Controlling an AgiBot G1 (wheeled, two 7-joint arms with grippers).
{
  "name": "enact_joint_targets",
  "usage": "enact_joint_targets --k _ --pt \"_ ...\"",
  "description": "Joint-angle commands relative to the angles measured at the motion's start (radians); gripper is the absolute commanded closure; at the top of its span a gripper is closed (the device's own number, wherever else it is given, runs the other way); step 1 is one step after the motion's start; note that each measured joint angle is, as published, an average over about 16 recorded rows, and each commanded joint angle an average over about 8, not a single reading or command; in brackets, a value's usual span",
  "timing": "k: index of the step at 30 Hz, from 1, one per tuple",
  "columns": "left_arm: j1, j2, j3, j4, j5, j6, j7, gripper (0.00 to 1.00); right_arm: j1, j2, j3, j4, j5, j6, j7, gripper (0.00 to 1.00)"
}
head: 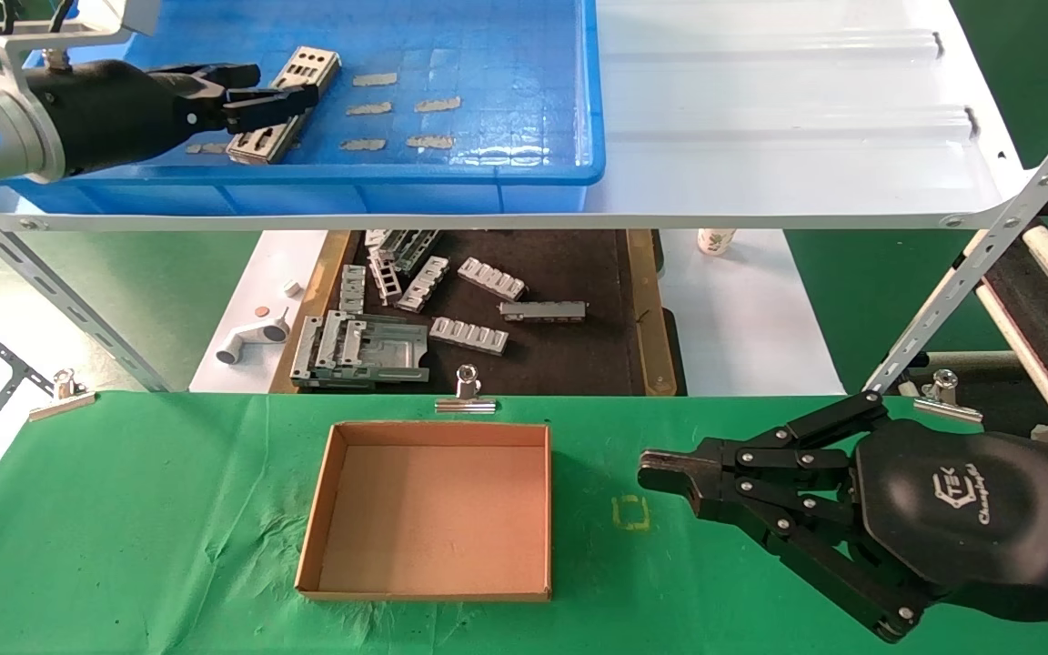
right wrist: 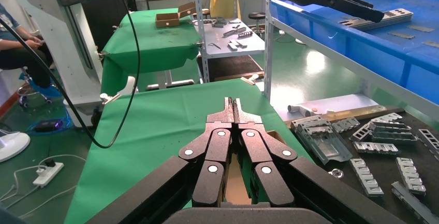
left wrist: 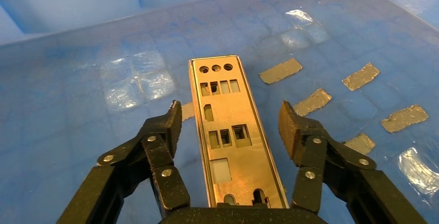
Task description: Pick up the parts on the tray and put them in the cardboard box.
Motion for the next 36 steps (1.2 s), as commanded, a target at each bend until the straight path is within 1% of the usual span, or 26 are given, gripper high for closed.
enact_joint_targets --k 1,25,32,36 --pt "0.001 0.0 0.0 -0.001 0.0 -0.003 0.001 1.0 0.0 0.0 0.0 0.0 0.0 0.0 0.0 1.0" --pt "0.0 -0.005 -0.007 -0.016 -0.01 -0.002 0.022 1.0 0.0 0.0 0.0 0.0 0.0 0.0 0.0 1.0" --pt "-0.013 -0.018 -0.02 -0.036 -0.028 0.032 0.047 1.0 0.0 0.0 0.0 0.0 0.0 0.0 0.0 1.0" --pt "-0.024 -0.034 -0.022 -0.056 -0.032 0.091 0.07 1.0 0.0 0.0 0.0 0.0 0.0 0.0 0.0 1.0"
